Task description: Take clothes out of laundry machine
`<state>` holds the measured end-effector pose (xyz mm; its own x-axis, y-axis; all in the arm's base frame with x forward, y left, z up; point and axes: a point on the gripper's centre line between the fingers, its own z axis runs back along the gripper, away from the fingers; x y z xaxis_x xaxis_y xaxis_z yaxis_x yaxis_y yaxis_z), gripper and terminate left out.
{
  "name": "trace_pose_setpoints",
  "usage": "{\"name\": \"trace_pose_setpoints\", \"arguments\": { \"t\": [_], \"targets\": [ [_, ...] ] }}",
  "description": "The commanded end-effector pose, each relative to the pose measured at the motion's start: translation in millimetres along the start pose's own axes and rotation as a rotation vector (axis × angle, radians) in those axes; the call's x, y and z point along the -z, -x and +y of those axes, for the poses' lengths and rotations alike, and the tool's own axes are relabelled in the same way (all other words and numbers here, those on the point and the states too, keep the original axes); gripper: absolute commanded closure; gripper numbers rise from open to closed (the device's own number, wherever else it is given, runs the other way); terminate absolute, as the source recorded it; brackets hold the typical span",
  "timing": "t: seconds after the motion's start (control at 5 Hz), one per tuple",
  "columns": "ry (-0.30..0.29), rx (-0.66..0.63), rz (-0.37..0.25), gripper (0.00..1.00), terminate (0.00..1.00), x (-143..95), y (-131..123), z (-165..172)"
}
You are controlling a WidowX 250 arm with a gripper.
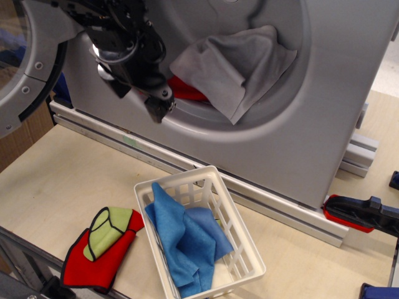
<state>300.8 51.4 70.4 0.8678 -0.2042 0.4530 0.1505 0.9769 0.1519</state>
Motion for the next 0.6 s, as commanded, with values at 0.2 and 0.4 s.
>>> {"name": "trace_pose_setpoints", "arguments": {
  "t": [0.2,0.4],
  "targets": [
    [0.063,0.082,-0.226,0.0,0.0,-27.6,-70.0,-1.0],
    [0.083,0.083,-0.188,0.0,0.0,-6.9,-83.1,1.0]
  ]
}}
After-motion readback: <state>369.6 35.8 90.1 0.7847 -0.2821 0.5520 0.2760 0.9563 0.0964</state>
